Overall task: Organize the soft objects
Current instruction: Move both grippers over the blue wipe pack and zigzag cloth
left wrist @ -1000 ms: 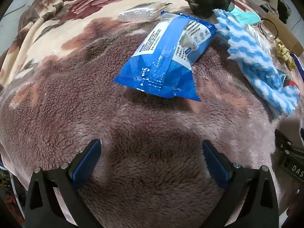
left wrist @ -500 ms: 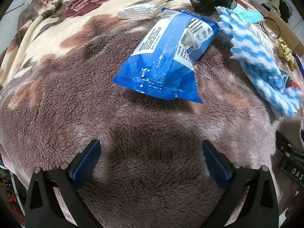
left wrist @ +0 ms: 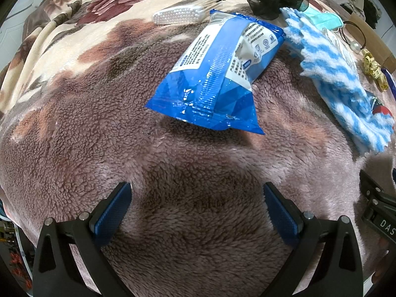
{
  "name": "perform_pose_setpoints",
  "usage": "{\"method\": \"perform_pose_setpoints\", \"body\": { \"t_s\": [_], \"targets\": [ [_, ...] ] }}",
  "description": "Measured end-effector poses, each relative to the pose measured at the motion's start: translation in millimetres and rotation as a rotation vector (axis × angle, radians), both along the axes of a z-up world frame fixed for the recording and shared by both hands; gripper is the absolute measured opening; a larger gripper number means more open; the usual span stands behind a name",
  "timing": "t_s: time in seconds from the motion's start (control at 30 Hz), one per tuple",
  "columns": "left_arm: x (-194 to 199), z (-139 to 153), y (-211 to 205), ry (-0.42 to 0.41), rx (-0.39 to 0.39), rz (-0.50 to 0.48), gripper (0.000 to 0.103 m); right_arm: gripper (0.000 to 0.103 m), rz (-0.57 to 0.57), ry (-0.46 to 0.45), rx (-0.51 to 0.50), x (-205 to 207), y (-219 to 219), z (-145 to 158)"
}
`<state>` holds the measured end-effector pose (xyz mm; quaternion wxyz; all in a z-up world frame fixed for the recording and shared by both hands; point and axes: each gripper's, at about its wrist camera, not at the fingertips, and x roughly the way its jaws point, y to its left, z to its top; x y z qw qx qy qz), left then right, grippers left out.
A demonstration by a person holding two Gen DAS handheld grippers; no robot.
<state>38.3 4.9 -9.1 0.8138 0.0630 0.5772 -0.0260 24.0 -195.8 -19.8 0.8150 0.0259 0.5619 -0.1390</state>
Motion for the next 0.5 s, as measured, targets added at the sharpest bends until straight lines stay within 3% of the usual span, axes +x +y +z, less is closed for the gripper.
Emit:
{"method": "perform_pose_setpoints", "body": {
  "t_s": [0.3,0.5],
  "targets": [
    [-1.4,6.7,-2.6,-0.004,0.007,-0.001,0.103,0.103,0.007,-0.035,0.017,-14.1,-4.3,5.8],
    [-10.9,33.8,1.2,-0.009,-0.017,0.006,0.103,0.103,0.007,-0.056,0.074,-31.8,-7.8,30.8]
  ]
}}
